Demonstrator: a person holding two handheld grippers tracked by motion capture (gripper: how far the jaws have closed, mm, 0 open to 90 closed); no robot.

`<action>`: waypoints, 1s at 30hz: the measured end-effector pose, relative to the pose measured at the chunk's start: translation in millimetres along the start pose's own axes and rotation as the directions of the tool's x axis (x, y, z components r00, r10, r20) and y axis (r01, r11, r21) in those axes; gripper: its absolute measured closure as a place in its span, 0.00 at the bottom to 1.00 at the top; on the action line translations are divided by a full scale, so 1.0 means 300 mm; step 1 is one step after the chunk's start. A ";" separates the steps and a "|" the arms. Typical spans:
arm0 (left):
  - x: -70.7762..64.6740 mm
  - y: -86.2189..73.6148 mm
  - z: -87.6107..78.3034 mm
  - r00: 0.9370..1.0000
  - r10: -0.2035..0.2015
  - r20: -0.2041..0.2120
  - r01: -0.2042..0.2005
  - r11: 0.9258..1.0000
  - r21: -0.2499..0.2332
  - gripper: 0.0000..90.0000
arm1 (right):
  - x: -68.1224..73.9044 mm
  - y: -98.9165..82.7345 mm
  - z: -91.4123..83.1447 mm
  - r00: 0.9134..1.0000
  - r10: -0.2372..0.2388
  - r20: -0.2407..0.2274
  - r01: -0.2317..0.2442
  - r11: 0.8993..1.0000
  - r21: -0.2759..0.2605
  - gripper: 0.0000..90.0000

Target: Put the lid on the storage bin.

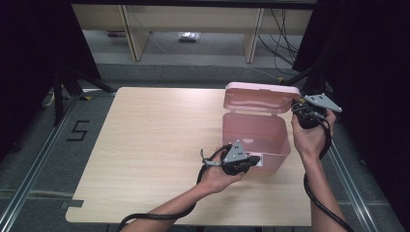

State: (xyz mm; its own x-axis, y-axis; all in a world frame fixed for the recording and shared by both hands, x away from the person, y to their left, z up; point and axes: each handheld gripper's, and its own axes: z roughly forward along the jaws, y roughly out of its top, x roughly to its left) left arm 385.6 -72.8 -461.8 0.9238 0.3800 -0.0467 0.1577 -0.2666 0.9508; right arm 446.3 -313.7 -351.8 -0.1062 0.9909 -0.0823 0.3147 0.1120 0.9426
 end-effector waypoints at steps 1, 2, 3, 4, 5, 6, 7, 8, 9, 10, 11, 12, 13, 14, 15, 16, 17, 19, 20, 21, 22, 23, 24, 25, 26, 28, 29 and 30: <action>0.000 0.000 0.000 1.000 0.000 0.000 0.000 1.000 0.000 1.00 | 0.002 -0.001 -0.001 1.000 0.012 -0.003 -0.012 1.000 0.001 0.99; 0.000 0.000 0.000 1.000 0.000 0.000 0.000 1.000 0.000 1.00 | 0.001 -0.003 -0.002 1.000 0.007 -0.003 -0.007 1.000 0.000 0.99; 0.000 0.000 0.000 1.000 0.001 0.000 -0.001 1.000 0.000 1.00 | 0.004 -0.005 -0.004 1.000 0.012 0.002 -0.012 1.000 -0.009 0.99; 0.000 0.000 0.000 1.000 0.001 0.000 -0.001 1.000 0.000 1.00 | 0.005 -0.006 -0.006 1.000 0.011 0.001 -0.011 1.000 -0.004 0.99; 0.000 0.000 0.000 1.000 0.001 0.000 -0.001 1.000 0.001 1.00 | 0.006 -0.008 -0.007 1.000 0.017 0.000 -0.017 1.000 -0.006 0.99; 0.000 0.000 0.000 1.000 0.001 0.000 -0.001 1.000 0.001 1.00 | 0.003 -0.007 -0.008 1.000 0.006 0.000 -0.006 1.000 -0.004 0.99; 0.000 0.000 0.000 1.000 0.000 0.000 0.000 1.000 0.001 1.00 | 0.003 -0.010 -0.009 1.000 0.006 -0.001 -0.006 1.000 -0.005 0.99; -0.001 0.000 0.000 1.000 -0.002 0.001 0.002 1.000 0.000 1.00 | 0.005 -0.011 -0.010 1.000 0.010 0.004 -0.010 1.000 -0.003 0.99; -0.001 0.001 0.000 1.000 -0.001 0.001 0.001 1.000 0.001 1.00 | 0.007 -0.012 -0.014 1.000 0.016 0.003 -0.016 1.000 0.004 0.99; -0.001 0.001 0.000 1.000 -0.001 0.001 0.001 1.000 0.001 1.00 | 0.008 -0.012 -0.014 1.000 0.019 0.001 -0.019 1.000 0.000 0.99; 0.000 0.001 0.002 1.000 -0.002 0.007 0.002 1.000 -0.005 1.00 | 0.008 -0.012 -0.016 1.000 0.020 0.001 -0.020 1.000 0.002 0.99; 0.000 0.001 0.002 1.000 -0.002 0.007 0.002 1.000 -0.005 1.00 | 0.007 -0.013 -0.015 1.000 0.012 0.002 -0.012 1.000 -0.004 0.99; -0.001 0.000 0.002 1.000 -0.003 0.007 0.003 1.000 -0.006 1.00 | 0.006 -0.015 -0.015 1.000 0.009 0.005 -0.009 1.000 -0.012 0.99; -0.001 0.001 0.002 1.000 -0.002 0.006 0.002 1.000 -0.005 1.00 | 0.005 -0.015 -0.019 1.000 0.003 0.001 -0.003 1.000 0.001 0.99; -0.001 0.001 0.002 1.000 -0.001 0.006 0.001 1.000 -0.005 1.00 | 0.011 -0.018 -0.019 1.000 0.023 0.006 -0.023 1.000 -0.002 0.99; 0.000 0.001 0.002 1.000 -0.001 0.007 0.001 1.000 -0.005 1.00 | 0.006 -0.019 -0.018 1.000 0.001 -0.001 -0.001 1.000 -0.008 0.99; -0.001 0.002 0.000 1.000 -0.002 0.002 0.002 1.000 0.002 1.00 | 0.004 -0.021 -0.019 1.000 -0.005 0.001 0.005 1.000 -0.009 0.99; -0.001 0.002 0.000 1.000 0.000 0.003 0.000 1.000 0.002 1.00 | 0.010 -0.024 -0.025 1.000 0.012 0.003 -0.012 1.000 -0.001 0.99; -0.001 0.002 0.000 1.000 0.000 0.002 0.000 1.000 0.004 1.00 | 0.010 -0.024 -0.026 1.000 0.011 0.001 -0.011 1.000 0.000 0.99; -0.001 0.002 0.000 1.000 -0.001 0.002 0.001 1.000 0.004 1.00 | 0.010 -0.026 -0.027 1.000 0.014 0.002 -0.014 1.000 -0.004 0.99; -0.001 0.002 0.000 1.000 0.000 0.002 0.000 1.000 0.004 1.00 | 0.011 -0.027 -0.029 1.000 0.015 0.004 -0.015 1.000 -0.001 0.99; -0.001 0.001 0.002 1.000 -0.002 0.007 0.002 1.000 -0.004 1.00 | 0.012 -0.028 -0.030 1.000 0.018 0.003 -0.018 1.000 -0.001 0.99; 0.000 0.001 0.002 1.000 -0.001 0.008 0.001 1.000 -0.005 1.00 | 0.012 -0.028 -0.033 1.000 0.017 0.002 -0.017 1.000 0.006 0.99; -0.001 0.001 0.002 1.000 -0.002 0.006 0.002 1.000 -0.004 1.00 | 0.010 -0.029 -0.031 1.000 0.003 -0.002 -0.003 1.000 -0.004 0.99; -0.001 0.001 0.002 1.000 -0.002 0.007 0.002 1.000 -0.004 1.00 | 0.012 -0.030 -0.032 1.000 0.010 -0.001 -0.010 1.000 -0.003 0.99; -0.001 0.001 0.001 1.000 -0.002 0.004 0.002 1.000 -0.002 1.00 | 0.012 -0.032 -0.033 1.000 0.007 -0.002 -0.007 1.000 -0.006 0.99; -0.001 0.001 0.002 1.000 -0.003 0.007 0.003 1.000 -0.005 1.00 | 0.012 -0.032 -0.033 1.000 0.008 -0.005 -0.008 1.000 -0.006 0.99; -0.001 0.001 0.001 1.000 -0.004 0.004 0.004 1.000 -0.002 1.00 | 0.010 -0.034 -0.036 1.000 0.000 0.001 0.000 1.000 -0.006 0.99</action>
State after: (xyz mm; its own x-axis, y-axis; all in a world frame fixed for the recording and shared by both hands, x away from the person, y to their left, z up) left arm 385.4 -73.4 -461.5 0.9244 0.3779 -0.0518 0.1609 -0.2632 0.9512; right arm 432.6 -312.5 -358.3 -0.1052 0.9910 -0.0825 0.3089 0.1114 0.9445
